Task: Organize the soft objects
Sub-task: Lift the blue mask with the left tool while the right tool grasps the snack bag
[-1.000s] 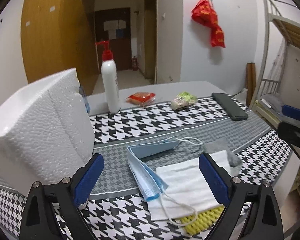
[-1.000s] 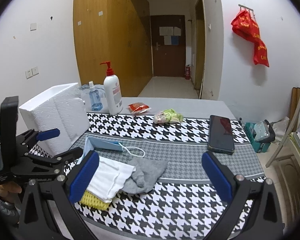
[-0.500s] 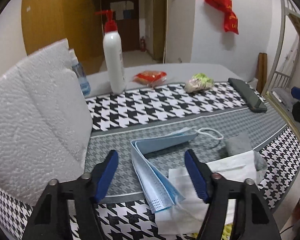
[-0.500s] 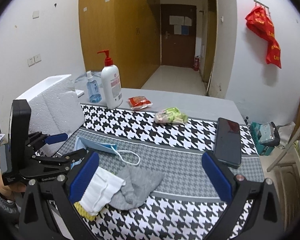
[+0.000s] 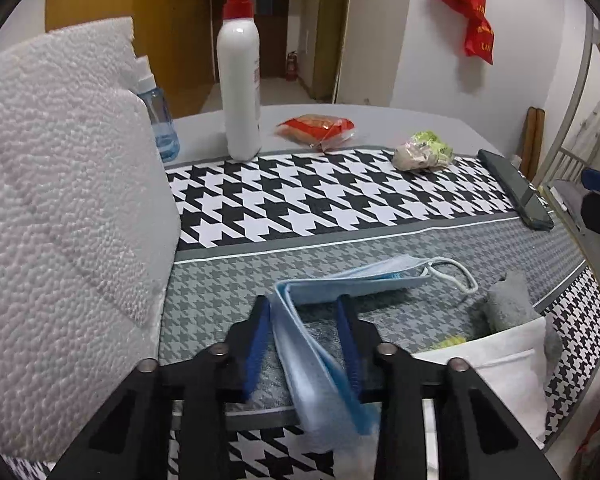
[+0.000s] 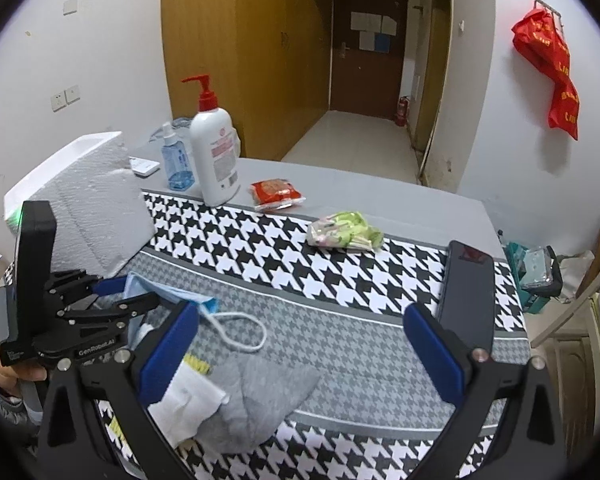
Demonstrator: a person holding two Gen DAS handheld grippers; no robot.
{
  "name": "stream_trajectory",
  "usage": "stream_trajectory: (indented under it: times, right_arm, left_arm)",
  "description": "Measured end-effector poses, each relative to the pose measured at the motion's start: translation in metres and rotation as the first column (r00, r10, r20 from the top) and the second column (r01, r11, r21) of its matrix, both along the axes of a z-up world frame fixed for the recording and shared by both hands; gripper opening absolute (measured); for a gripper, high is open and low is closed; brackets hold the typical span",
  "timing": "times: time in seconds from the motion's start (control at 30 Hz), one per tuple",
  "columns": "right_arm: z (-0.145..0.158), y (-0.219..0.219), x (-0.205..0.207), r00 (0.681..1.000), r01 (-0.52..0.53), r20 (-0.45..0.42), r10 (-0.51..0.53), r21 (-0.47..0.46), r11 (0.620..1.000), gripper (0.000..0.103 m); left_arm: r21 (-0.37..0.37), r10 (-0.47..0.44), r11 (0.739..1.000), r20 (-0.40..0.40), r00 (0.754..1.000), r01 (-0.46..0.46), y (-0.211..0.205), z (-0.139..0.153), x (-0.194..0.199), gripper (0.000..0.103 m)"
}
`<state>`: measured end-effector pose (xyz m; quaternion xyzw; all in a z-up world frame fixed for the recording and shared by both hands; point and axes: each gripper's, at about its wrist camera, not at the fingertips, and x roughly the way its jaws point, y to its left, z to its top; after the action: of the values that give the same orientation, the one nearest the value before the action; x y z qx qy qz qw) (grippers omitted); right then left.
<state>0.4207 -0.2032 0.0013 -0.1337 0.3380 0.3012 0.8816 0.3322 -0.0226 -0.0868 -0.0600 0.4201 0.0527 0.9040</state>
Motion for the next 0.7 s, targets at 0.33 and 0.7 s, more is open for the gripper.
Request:
stream_trajectory:
  times: [0.33, 0.7]
  right_arm:
    - [-0.021, 0.019, 0.042, 0.998, 0.006, -0.069, -0.011, -0.07, 0.998, 0.103]
    - [-0.046, 0.041, 0.109, 0.989, 0.068, -0.125, -0.084, -0.128, 0.989, 0.103]
  left_arm:
    - [-0.036, -0.033, 0.999, 0.002, 0.999, 0.033, 0.007, -0.006, 0.002, 0.006]
    - [-0.106, -0.03, 0.994, 0.06, 0.998, 0.036, 0.019, 0.0, -0.011, 0.006]
